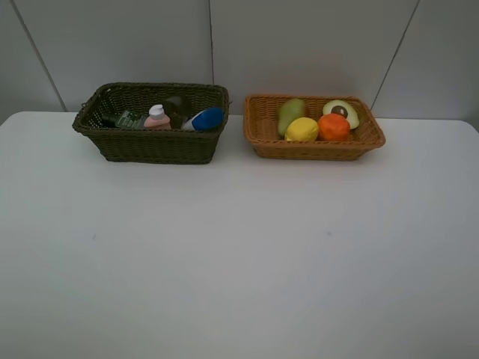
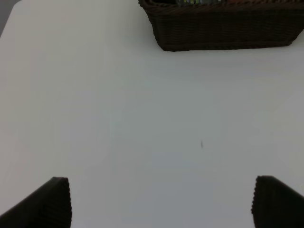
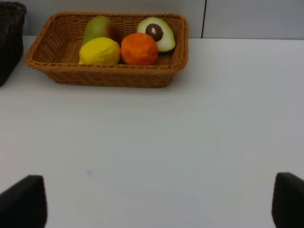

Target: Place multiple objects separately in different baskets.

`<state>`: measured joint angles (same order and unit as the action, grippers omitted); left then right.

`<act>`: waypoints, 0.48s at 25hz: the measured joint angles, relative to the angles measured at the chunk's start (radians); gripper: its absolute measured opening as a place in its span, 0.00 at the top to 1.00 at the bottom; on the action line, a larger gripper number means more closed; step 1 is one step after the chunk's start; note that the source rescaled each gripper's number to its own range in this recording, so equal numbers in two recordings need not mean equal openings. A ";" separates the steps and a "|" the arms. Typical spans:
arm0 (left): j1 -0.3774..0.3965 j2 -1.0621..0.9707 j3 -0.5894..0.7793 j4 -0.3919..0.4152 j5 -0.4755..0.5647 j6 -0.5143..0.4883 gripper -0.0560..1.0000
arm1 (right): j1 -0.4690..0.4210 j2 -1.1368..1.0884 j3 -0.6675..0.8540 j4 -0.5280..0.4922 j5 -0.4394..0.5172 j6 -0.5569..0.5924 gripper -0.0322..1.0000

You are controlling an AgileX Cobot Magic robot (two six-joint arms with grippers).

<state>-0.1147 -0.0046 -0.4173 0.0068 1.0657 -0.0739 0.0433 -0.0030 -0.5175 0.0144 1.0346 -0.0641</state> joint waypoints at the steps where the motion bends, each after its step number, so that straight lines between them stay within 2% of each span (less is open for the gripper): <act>1: 0.000 0.000 0.000 0.000 0.000 0.000 0.00 | 0.000 0.000 0.000 0.000 0.000 0.000 0.00; 12: 0.000 0.000 0.000 0.000 0.000 0.000 0.00 | 0.000 0.000 0.000 0.000 0.000 0.001 0.00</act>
<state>-0.1147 -0.0046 -0.4173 0.0068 1.0657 -0.0739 0.0433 -0.0030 -0.5175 0.0144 1.0346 -0.0631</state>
